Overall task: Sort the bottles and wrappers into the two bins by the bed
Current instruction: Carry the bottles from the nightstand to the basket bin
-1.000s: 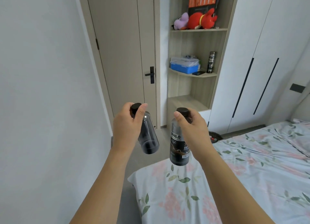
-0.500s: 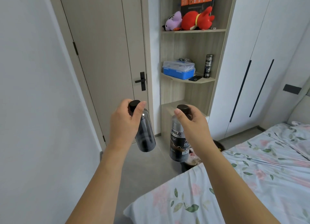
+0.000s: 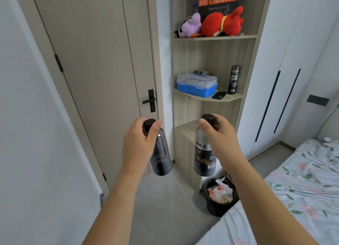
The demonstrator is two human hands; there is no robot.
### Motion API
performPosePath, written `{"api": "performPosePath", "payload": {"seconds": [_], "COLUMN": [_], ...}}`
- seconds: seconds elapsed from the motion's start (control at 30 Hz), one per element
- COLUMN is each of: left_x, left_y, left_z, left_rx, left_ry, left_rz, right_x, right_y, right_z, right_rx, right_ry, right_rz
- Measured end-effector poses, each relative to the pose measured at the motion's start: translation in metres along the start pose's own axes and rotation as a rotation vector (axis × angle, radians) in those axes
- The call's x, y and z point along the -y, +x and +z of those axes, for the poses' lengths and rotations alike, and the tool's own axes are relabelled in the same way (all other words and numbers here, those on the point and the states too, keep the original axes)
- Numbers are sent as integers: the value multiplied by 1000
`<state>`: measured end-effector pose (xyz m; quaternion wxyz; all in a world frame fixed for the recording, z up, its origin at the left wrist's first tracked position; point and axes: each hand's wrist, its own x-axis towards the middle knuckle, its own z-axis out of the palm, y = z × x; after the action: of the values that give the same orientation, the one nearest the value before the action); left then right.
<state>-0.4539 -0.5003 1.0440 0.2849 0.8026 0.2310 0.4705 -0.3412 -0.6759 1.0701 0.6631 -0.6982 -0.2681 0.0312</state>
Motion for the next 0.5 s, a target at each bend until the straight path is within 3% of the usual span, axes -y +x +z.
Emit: {"api": "performPosePath", "payload": {"seconds": [0.5], "left_x": [87], "left_y": [82], "left_z": [16], "left_rx": [27], "left_ry": [-30], "left_rz": [-16], "right_x": [-21], "right_y": [81], "right_z": [86], "right_rx": [-25], "right_ry": [32], "right_rz": [27]}}
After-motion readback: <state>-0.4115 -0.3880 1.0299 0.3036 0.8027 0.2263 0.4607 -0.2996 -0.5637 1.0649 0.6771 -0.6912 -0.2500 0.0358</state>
